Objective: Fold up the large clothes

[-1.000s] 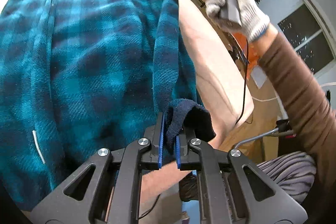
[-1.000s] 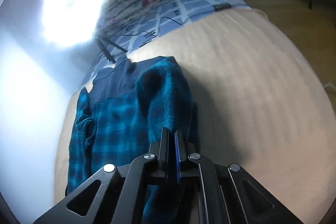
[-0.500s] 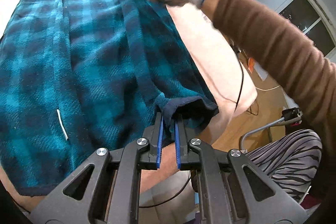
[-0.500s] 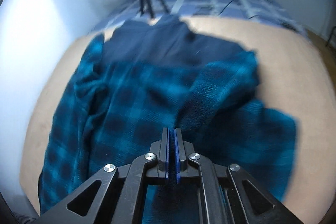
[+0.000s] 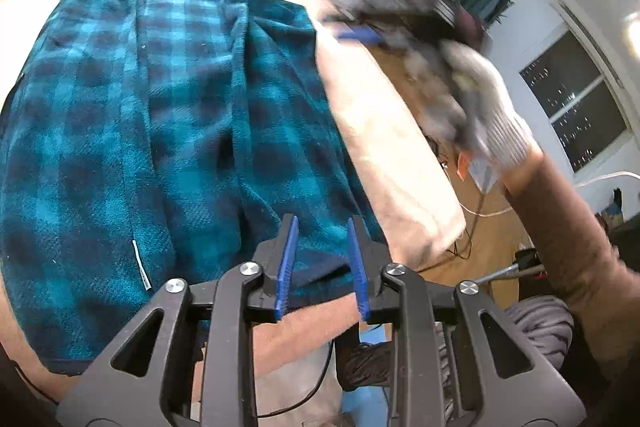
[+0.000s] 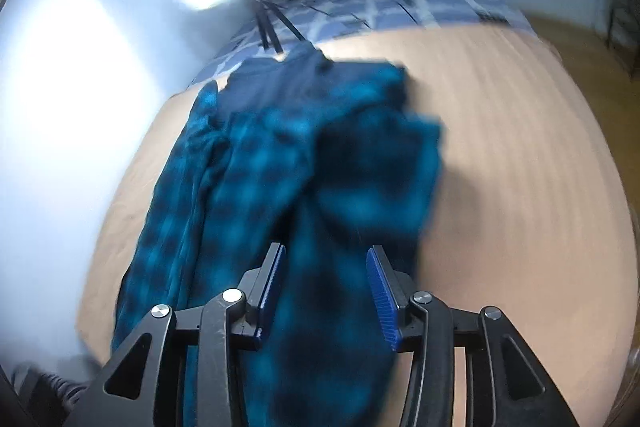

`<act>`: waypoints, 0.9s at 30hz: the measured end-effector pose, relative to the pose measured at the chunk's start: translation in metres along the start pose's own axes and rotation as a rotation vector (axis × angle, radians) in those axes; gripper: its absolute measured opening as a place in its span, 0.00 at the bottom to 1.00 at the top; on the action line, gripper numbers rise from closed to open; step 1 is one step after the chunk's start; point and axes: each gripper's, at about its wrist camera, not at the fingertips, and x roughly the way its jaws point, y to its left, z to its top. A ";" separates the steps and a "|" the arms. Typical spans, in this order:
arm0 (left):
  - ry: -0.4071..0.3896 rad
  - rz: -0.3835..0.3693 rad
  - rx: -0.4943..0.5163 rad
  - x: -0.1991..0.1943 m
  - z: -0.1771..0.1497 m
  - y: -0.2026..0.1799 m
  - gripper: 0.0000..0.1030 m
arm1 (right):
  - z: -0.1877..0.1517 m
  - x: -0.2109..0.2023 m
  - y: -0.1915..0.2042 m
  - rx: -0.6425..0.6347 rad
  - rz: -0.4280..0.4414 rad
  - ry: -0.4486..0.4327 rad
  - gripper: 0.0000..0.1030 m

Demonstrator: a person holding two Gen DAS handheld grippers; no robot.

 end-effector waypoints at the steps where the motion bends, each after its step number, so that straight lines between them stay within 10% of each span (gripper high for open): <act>1: 0.004 0.011 0.012 0.003 -0.001 -0.001 0.24 | -0.013 -0.005 -0.008 0.016 0.007 0.016 0.44; 7: 0.128 0.059 0.051 0.044 -0.020 -0.003 0.24 | -0.064 -0.006 -0.029 0.056 0.017 0.069 0.51; 16: 0.166 0.125 0.100 0.059 -0.039 -0.002 0.24 | -0.024 0.021 -0.059 0.183 0.036 -0.002 0.52; 18: 0.167 0.123 0.099 0.060 -0.039 0.000 0.24 | -0.015 0.038 -0.060 0.196 0.024 0.003 0.40; 20: 0.168 0.125 0.109 0.060 -0.039 -0.001 0.24 | -0.010 0.050 -0.059 0.200 0.036 0.017 0.03; 27: 0.164 0.118 0.110 0.058 -0.040 -0.005 0.24 | -0.004 0.069 -0.054 0.099 -0.169 0.067 0.02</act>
